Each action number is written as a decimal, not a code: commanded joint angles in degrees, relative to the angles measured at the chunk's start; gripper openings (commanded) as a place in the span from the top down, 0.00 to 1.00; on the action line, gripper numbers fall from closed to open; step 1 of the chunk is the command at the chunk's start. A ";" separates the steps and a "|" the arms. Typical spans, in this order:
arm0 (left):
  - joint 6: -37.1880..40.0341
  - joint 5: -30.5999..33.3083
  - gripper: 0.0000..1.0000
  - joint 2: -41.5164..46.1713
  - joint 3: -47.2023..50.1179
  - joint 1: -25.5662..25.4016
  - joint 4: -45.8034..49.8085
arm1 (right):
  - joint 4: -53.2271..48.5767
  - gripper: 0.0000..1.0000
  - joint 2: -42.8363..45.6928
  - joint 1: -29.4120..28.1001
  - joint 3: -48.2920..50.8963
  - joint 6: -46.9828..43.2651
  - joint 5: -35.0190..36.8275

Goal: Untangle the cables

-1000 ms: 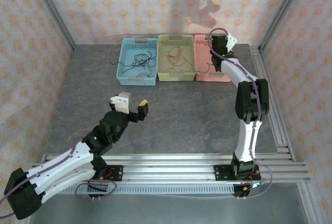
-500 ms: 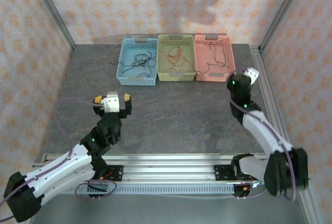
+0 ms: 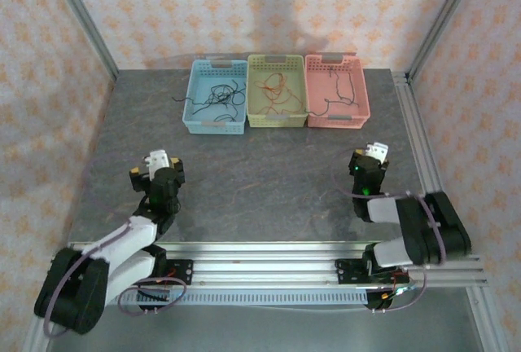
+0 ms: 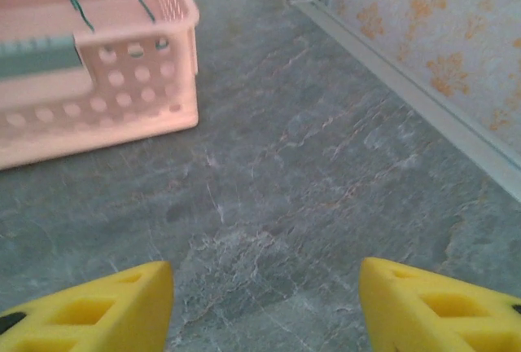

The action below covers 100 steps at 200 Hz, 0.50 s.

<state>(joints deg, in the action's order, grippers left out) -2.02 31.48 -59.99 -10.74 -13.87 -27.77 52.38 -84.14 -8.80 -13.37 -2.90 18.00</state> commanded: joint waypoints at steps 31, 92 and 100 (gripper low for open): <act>6.12 -10.54 0.05 -16.36 -11.79 2.09 -10.34 | 5.27 0.32 -4.42 3.76 -5.42 1.11 -2.01; 1.97 -20.02 0.00 -24.40 -17.08 9.70 -8.07 | 0.63 0.21 -5.30 5.55 -8.34 2.38 -4.18; 1.94 -20.12 0.00 -24.48 -17.12 9.83 -8.09 | 0.83 0.01 -5.30 5.55 -8.27 2.37 -4.13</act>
<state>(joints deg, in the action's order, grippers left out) 2.28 15.53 -84.29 -26.57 -6.42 -37.04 55.00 -90.13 -3.38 -21.65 -1.45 14.70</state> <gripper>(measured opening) 0.987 0.797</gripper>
